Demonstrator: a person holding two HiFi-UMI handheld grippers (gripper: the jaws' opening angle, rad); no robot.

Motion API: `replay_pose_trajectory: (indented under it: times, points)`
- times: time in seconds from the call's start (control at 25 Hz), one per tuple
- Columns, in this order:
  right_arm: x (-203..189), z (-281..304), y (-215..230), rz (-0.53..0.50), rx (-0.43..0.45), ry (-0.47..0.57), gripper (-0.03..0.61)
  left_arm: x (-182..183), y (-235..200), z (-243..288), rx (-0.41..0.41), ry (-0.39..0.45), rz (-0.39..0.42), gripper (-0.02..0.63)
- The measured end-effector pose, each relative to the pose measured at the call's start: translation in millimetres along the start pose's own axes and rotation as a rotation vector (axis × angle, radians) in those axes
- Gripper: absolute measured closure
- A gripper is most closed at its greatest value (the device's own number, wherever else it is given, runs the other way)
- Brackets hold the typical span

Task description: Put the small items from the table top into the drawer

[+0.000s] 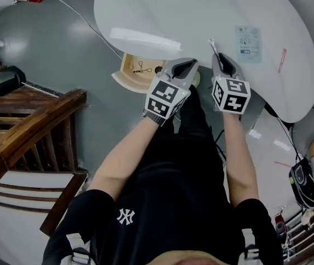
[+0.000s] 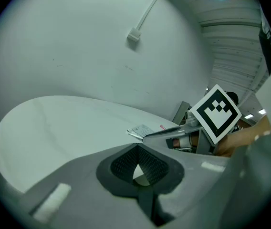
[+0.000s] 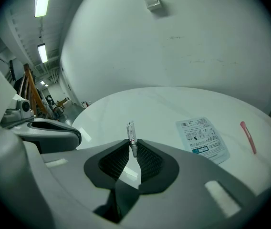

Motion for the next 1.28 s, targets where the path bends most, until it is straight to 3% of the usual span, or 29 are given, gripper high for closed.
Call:
replay_pose_trajectory:
  times: [0.64,1.28]
  points:
    - [-23,-18,-112,-0.051,0.105,0.010,0.503,-40,-18,-92,0.074,0.048,-0.036,0.614]
    - [-66,-8,-200,-0.190,0.257,-0.027,0.503,-87,-64,-157,0.198,0.088,-0.117,0.614]
Point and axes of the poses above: the fingertips, and each gripper's own axes: z forward along the fingers, y to its right, x out of its top, the point moved 3 cm from there along -z, backward along the fingers, and after that the axes turned 12 degrees about -x, right-handed, at the moved point
